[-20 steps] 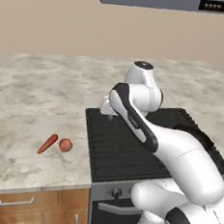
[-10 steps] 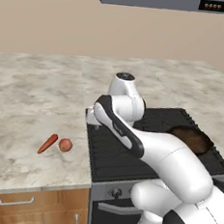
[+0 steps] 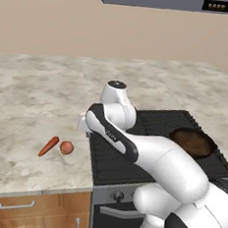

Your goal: Put the onion and carrot in the pan. Then turn on the front right burner and set the heat to medium.

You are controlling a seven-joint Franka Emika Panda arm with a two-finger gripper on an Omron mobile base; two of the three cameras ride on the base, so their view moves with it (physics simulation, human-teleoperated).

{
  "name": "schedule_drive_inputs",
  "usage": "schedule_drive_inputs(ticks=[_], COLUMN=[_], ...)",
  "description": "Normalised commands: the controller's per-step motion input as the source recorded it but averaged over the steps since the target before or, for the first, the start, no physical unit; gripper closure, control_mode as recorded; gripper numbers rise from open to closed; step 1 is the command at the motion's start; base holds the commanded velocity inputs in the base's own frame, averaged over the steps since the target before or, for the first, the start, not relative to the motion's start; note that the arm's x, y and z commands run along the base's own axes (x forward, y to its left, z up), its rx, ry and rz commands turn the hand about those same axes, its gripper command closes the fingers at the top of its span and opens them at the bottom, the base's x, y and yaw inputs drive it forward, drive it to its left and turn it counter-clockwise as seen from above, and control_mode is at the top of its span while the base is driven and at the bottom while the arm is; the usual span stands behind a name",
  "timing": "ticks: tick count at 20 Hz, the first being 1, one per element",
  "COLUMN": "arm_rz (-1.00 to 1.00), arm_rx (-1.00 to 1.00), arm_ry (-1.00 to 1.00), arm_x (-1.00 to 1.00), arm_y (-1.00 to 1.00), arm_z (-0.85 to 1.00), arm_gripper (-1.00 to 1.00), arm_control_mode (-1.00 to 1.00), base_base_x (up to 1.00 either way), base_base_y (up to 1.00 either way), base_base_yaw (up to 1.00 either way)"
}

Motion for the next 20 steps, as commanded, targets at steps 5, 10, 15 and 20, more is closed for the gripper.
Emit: schedule_drive_inputs(ticks=[5, 10, 15, 20], arm_rz=[0.00, 0.00, 0.00, 0.00], arm_rx=[0.01, 0.00, 0.00, 0.00], arm_ry=[0.00, 0.00, 0.00, 0.00], arm_x=[0.08, 0.23, 0.29, 0.32], arm_y=[0.22, 0.25, 0.22, 0.17], arm_z=[-0.08, -0.10, -0.15, -0.21], arm_gripper=[-1.00, -1.00, -1.00, -1.00], arm_control_mode=[-1.00, -1.00, -1.00, -1.00], base_base_x=[0.00, 0.00, 0.00, 0.00], base_base_y=[0.00, 0.00, 0.00, 0.00], base_base_yaw=[0.00, 0.00, 0.00, 0.00])
